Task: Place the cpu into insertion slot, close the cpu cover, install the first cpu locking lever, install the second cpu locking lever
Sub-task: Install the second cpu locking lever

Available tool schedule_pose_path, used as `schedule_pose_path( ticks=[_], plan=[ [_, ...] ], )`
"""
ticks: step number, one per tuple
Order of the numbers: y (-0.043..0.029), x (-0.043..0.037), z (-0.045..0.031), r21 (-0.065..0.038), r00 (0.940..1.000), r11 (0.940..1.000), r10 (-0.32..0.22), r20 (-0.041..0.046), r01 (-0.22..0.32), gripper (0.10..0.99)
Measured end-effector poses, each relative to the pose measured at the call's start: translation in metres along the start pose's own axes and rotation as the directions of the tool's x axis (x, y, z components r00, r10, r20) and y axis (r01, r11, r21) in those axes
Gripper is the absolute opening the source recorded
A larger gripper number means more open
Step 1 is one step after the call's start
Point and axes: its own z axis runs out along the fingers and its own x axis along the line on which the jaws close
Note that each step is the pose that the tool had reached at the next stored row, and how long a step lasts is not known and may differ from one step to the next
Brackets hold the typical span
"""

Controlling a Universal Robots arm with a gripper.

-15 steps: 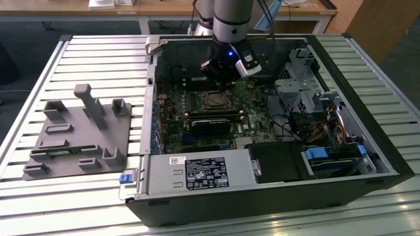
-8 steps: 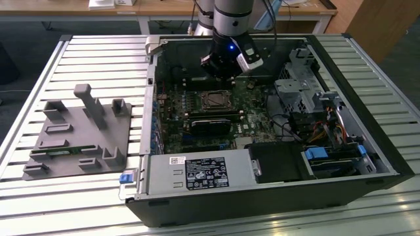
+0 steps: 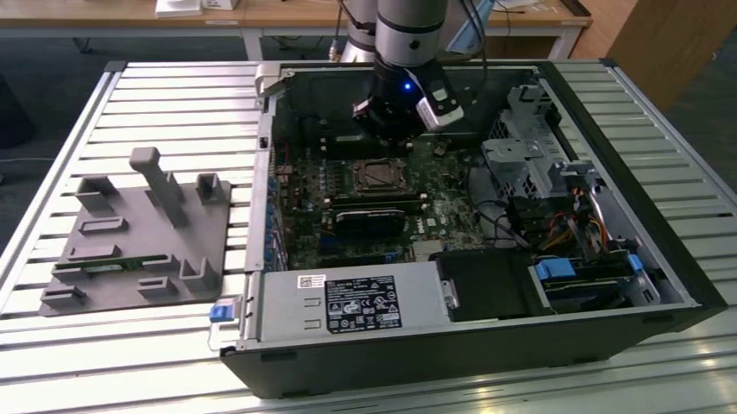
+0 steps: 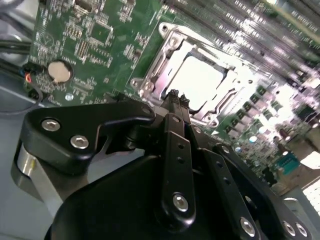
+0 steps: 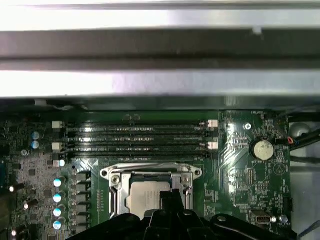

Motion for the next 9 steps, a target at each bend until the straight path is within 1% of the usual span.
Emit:
schedule_pose_path(
  ticks=[4, 6, 9],
  plan=[
    [-0.0123, -0.0002, -0.0004, 0.0, 1.0, 1.0, 0.0, 0.0, 0.0, 0.106],
    [-0.0192, -0.0004, -0.0006, -0.002, 1.0, 1.0, 0.0, 0.0001, 0.0, 0.106],
    [-0.0275, -0.0006, -0.001, -0.004, 1.0, 1.0, 0.0, -0.0001, 0.0, 0.106]
  ],
)
